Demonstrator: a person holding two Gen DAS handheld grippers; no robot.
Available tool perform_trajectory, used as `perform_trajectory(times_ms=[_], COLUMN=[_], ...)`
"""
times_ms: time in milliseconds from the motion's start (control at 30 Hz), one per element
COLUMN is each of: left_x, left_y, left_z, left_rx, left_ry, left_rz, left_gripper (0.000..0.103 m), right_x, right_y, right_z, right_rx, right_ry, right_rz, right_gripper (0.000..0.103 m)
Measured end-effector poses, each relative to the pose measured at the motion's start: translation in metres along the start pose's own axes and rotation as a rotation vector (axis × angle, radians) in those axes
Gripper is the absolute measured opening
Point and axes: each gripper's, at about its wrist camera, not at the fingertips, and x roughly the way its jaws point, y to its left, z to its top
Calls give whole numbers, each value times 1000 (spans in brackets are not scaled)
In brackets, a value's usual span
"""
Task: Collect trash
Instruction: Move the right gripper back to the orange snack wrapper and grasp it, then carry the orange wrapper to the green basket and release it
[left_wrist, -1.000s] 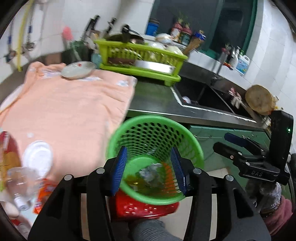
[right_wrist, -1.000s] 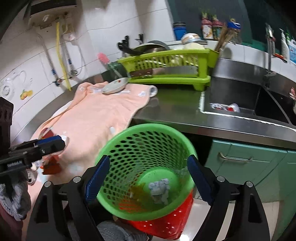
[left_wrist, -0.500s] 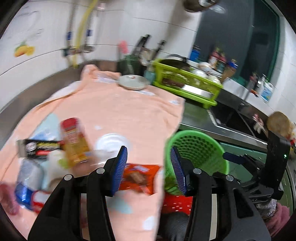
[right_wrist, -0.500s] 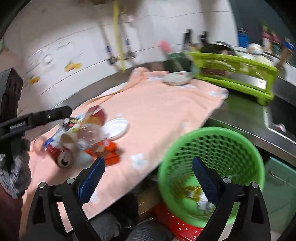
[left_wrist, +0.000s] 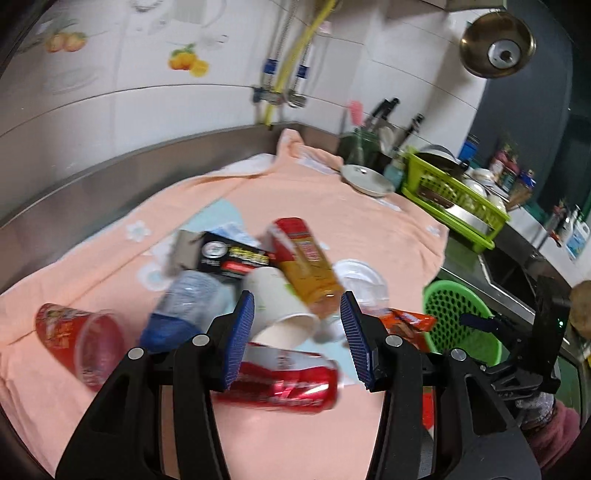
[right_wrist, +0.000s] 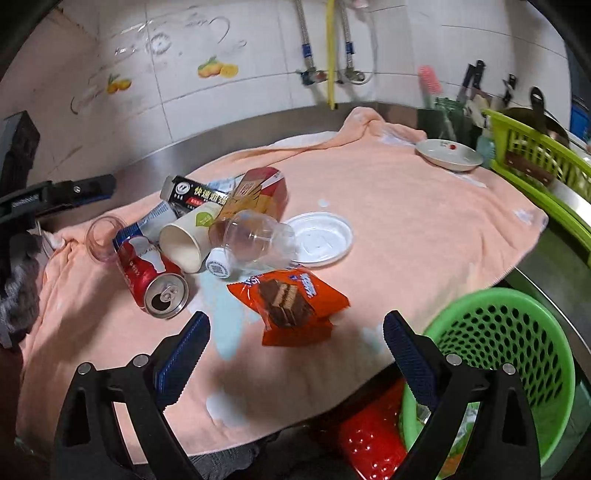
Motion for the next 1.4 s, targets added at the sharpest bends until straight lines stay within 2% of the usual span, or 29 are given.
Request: perform_trajectory(times_ms=[200, 533, 700, 867, 967, 1100, 1300, 1400], left_x=[-3, 20, 36, 59, 73, 82, 95, 97], left_y=[21, 17, 7, -1, -8, -15, -12, -14], left_z=[-2, 0, 6, 10, 12, 13, 14, 13], left_rx=[-14, -21, -9, -9, -3, 19, -20, -24], left_ry=[14, 64, 93, 151, 179, 185, 214, 222], left_rz=[30, -18, -40, -51, -46, -26, -13, -11], left_gripper=[49, 49, 49, 56, 56, 59, 61, 61], right_x=[22, 58, 75, 89, 92, 95, 88, 85], right_y=[11, 17, 14, 13, 14, 13, 10, 9], right_z=[11, 18, 19, 17, 14, 9, 7, 6], right_rx=[-79, -202, -222, -226, -227, -219, -179, -170], right_ry=[24, 79, 114, 143, 152, 156, 129, 124], right_rz=[1, -6, 30, 40, 44, 49, 61, 59], right_gripper=[92, 92, 92, 91, 77, 64, 55, 54])
